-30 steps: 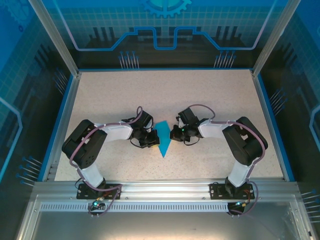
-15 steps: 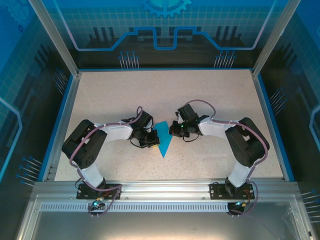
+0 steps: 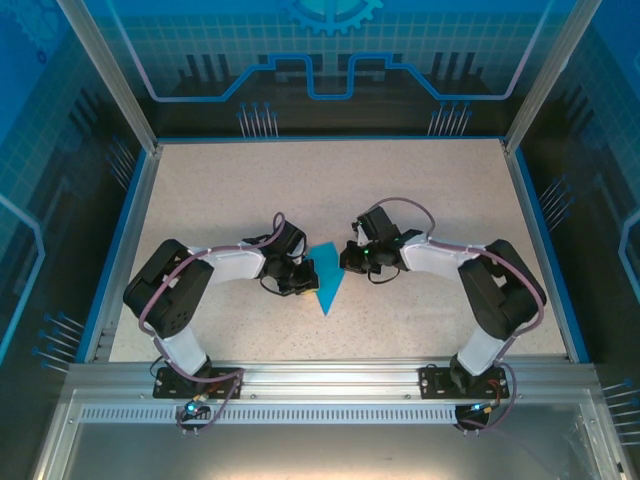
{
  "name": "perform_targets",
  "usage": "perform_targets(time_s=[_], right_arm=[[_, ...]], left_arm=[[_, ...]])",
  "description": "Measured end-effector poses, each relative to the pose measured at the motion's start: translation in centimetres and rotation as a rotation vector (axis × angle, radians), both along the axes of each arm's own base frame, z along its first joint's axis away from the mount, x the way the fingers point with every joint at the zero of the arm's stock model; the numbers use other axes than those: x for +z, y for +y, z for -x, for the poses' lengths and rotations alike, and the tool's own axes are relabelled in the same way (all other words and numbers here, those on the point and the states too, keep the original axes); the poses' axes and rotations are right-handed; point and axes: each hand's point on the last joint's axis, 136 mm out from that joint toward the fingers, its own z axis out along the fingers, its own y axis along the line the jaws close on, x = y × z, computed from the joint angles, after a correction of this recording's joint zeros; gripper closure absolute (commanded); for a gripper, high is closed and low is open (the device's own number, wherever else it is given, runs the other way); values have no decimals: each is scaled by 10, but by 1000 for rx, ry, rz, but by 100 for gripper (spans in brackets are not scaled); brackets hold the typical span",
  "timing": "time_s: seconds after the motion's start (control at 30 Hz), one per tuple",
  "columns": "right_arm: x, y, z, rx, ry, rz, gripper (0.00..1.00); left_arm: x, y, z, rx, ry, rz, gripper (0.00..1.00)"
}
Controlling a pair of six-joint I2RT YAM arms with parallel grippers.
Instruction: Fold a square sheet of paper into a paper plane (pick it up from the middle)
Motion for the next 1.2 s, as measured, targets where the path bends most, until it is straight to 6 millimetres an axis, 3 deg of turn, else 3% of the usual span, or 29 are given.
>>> perform_targets(time_s=[0.13, 0.27, 0.43, 0.53, 0.73, 0.9, 1.2], right_arm=[[8, 10, 4, 33, -18, -36, 99], [-8, 19, 20, 76, 22, -38, 99], [-42, 15, 40, 75, 119, -3, 100], [-44, 18, 38, 58, 128, -25, 100], [-45, 22, 36, 12, 137, -52, 100], [-44, 23, 36, -35, 128, -37, 100], [-44, 19, 38, -109, 133, -3, 100]], left_arm=[[0, 0, 0, 0, 0, -1, 96], [0, 1, 0, 3, -3, -6, 95], [1, 3, 0, 6, -5, -13, 92], [6, 2, 0, -3, -18, -9, 87], [34, -7, -2, -29, -98, 37, 75], [60, -13, 5, -30, -170, 100, 72], [36, -27, 33, -41, -97, 100, 80]])
